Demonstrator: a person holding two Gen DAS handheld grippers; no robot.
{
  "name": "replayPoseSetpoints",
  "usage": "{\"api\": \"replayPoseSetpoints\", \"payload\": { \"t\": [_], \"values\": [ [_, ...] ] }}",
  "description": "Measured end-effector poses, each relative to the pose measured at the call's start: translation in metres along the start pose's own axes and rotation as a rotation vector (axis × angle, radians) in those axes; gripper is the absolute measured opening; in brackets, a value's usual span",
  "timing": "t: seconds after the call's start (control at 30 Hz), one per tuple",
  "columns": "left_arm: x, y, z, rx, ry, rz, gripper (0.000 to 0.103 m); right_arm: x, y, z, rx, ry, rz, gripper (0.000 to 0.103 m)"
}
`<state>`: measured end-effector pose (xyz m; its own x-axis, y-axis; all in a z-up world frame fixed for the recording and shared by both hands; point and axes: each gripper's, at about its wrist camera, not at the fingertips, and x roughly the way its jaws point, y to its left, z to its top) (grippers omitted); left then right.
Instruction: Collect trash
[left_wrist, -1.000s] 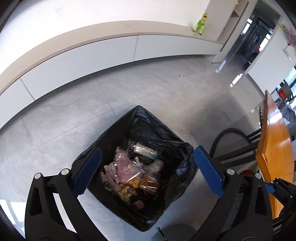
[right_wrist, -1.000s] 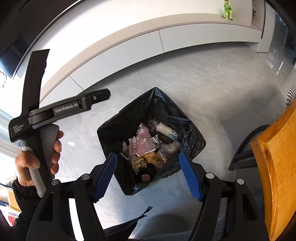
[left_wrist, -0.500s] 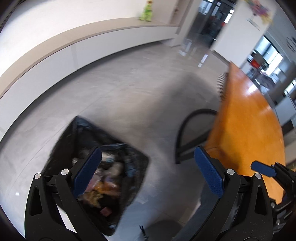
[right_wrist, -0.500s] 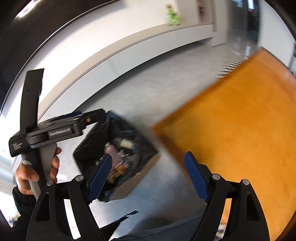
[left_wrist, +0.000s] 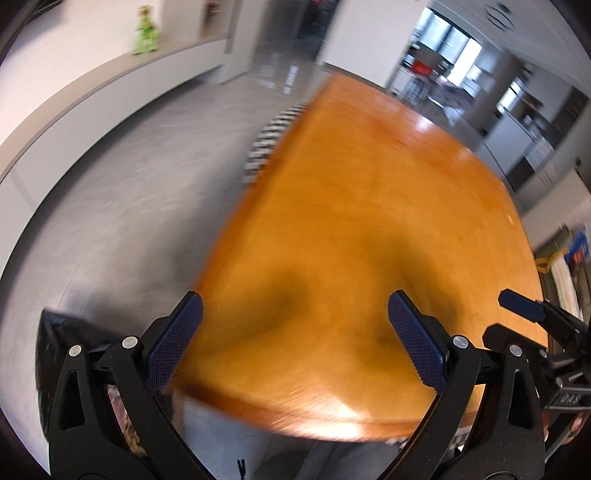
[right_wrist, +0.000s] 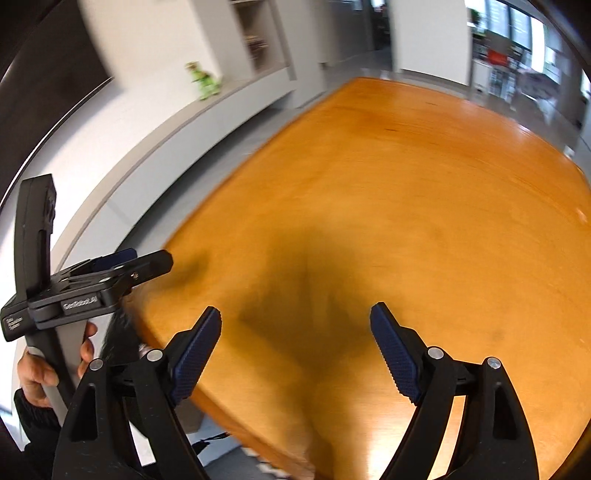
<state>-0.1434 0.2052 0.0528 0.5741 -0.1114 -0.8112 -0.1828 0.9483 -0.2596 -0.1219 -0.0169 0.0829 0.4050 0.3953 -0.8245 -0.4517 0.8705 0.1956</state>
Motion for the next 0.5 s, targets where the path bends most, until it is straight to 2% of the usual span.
{"api": "replayPoseSetpoints", "payload": {
  "t": [0.3, 0.5],
  "values": [
    [0.053, -0.082, 0.021, 0.127, 0.026, -0.092, 0.097, 0.002, -0.093, -0.004, 0.139, -0.039, -0.172, 0.086],
    [0.088, -0.136, 0.034, 0.236, 0.029, -0.097, 0.097, 0.011, -0.149, -0.009, 0.222, -0.047, -0.249, 0.087]
  ]
}}
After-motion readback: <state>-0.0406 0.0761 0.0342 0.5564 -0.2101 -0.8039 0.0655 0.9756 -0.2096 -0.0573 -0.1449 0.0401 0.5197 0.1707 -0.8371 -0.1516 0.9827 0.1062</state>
